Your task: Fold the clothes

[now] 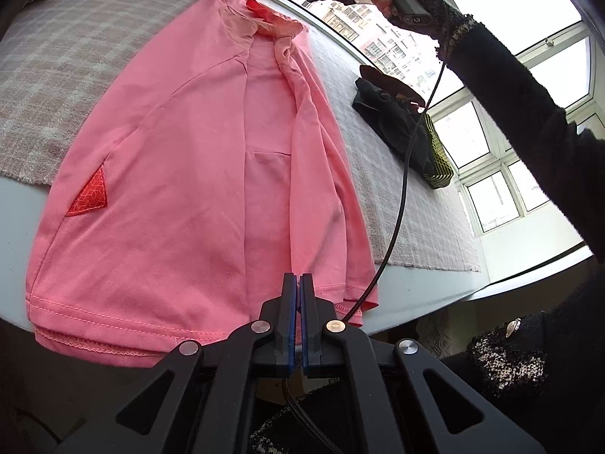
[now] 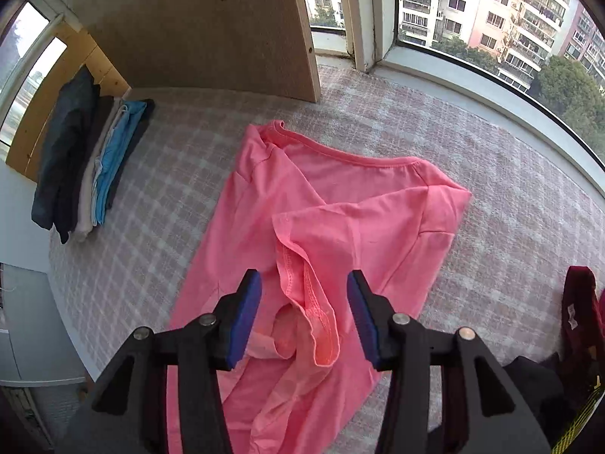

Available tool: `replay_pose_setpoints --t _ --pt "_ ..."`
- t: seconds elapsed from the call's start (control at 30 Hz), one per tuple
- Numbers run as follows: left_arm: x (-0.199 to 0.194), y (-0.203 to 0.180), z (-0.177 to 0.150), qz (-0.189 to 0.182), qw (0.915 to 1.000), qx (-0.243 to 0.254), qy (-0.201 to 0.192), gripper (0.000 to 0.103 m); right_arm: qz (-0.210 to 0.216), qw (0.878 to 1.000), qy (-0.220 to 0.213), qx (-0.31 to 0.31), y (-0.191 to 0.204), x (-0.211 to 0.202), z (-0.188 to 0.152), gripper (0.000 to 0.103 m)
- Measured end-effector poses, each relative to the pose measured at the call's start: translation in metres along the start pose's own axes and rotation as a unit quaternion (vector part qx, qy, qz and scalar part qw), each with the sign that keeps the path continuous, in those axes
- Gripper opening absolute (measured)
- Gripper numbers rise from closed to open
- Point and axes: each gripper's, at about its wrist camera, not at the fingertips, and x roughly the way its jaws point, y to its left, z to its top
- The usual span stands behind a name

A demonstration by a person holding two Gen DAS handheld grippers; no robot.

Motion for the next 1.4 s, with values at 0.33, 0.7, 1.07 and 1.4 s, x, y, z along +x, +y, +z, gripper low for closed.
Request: replay_pose_setpoints --t 0.33,0.7,1.07,1.4 --pt "-0.002 -0.001 -0.002 -0.004 1.0000 -0.002 -0.007 0.001 -0.034 0.994 0.098 -0.042 0.019 0.069 -0.039 0.018" --pt "-0.009 0.003 -0.016 -0.002 0.9998 -0.015 -0.015 0.001 0.072 0.993 0.081 -0.035 0.049 0.055 -0.028 0.025" --pt "-0.018 0.010 0.001 -0.002 0.9997 0.022 -0.007 0.001 0.112 0.990 0.029 -0.076 0.055 -0.021 -0.294 0.046" --pt "-0.023 0.024 0.007 -0.002 0.9979 0.054 0.034 0.001 0.073 0.997 -0.024 -0.005 0.083 -0.005 -0.452 0.046"
